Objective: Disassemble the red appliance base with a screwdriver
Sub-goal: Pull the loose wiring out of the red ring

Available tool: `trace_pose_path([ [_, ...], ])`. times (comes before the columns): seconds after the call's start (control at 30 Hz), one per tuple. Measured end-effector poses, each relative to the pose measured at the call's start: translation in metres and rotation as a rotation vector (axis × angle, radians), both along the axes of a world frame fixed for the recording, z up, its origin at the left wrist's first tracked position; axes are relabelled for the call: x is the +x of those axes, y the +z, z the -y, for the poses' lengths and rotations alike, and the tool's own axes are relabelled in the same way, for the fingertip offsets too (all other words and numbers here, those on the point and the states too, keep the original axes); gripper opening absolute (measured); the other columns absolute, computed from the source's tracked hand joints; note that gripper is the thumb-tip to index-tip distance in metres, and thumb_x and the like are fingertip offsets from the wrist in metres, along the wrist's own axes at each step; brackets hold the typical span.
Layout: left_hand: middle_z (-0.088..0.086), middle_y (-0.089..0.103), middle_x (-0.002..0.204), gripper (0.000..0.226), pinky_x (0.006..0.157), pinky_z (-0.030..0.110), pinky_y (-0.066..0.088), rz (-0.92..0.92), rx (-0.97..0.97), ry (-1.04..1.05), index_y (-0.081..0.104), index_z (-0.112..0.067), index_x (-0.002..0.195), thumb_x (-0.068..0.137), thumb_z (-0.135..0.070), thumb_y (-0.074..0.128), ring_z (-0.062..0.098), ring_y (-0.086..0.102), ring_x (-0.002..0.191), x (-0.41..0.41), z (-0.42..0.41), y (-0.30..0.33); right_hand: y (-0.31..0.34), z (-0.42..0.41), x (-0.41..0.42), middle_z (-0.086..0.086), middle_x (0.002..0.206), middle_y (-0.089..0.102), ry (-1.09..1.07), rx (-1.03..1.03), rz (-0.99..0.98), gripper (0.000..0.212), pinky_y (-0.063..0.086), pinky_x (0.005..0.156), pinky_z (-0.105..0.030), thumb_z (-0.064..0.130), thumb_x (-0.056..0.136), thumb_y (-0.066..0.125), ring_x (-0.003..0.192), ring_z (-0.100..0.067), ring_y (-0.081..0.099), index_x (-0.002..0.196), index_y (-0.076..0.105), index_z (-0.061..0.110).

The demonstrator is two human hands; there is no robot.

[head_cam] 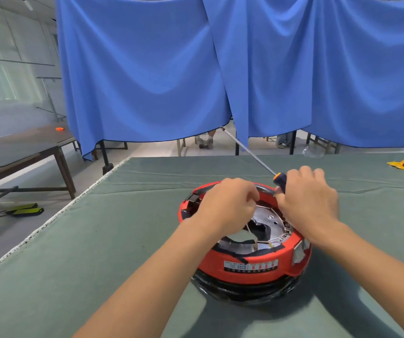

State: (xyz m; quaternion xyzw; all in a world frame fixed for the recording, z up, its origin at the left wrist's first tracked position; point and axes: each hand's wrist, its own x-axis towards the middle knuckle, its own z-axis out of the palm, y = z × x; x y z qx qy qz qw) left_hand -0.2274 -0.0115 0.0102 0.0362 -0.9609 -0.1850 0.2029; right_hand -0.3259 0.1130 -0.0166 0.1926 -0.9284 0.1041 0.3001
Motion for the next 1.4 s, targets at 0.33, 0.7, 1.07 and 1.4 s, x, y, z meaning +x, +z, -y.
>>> trace_pose_path([
  [0.33,0.010,0.044,0.131,0.045,0.097,0.044,0.034,0.311,-0.260,0.128,0.045,-0.012,0.130,0.090,-0.031,0.051,0.030,0.037,0.122,-0.035,0.008,-0.035,-0.002,-0.001,-0.011,-0.006,0.099,0.069,0.011,0.005,0.093,0.035,0.034,0.062,-0.032,0.048,0.087,0.059,0.091,-0.033,0.065,0.105,0.050,0.020],
  [0.7,0.012,0.064,0.106,0.020,0.077,0.037,0.037,0.270,-0.251,0.264,0.058,-0.014,0.091,0.093,-0.033,0.051,0.033,0.057,0.100,-0.029,0.013,-0.036,-0.003,-0.002,-0.005,-0.005,0.102,0.069,0.011,0.028,0.072,0.021,0.033,0.062,-0.032,0.029,0.089,0.054,0.093,-0.032,0.065,0.107,0.051,0.019],
  [1.07,0.001,0.043,0.057,0.046,0.053,0.034,0.026,-0.399,0.431,0.482,0.034,-0.017,0.055,0.099,-0.031,0.037,0.024,0.040,0.057,-0.017,0.021,-0.019,-0.001,-0.004,-0.004,0.004,0.100,0.056,0.081,-0.224,0.122,0.015,0.031,0.066,-0.030,0.033,0.088,0.053,0.097,-0.024,0.057,0.099,0.056,0.024],
  [1.4,0.006,0.051,0.057,0.044,0.055,0.034,0.033,-0.418,0.709,0.491,0.049,-0.001,0.058,0.095,-0.023,0.042,0.028,0.045,0.058,-0.024,0.032,-0.021,0.049,0.031,0.030,0.013,0.045,0.045,0.659,-0.731,0.527,0.030,0.040,0.050,-0.026,0.028,0.082,0.073,0.045,-0.005,0.040,0.070,0.063,0.002],
])
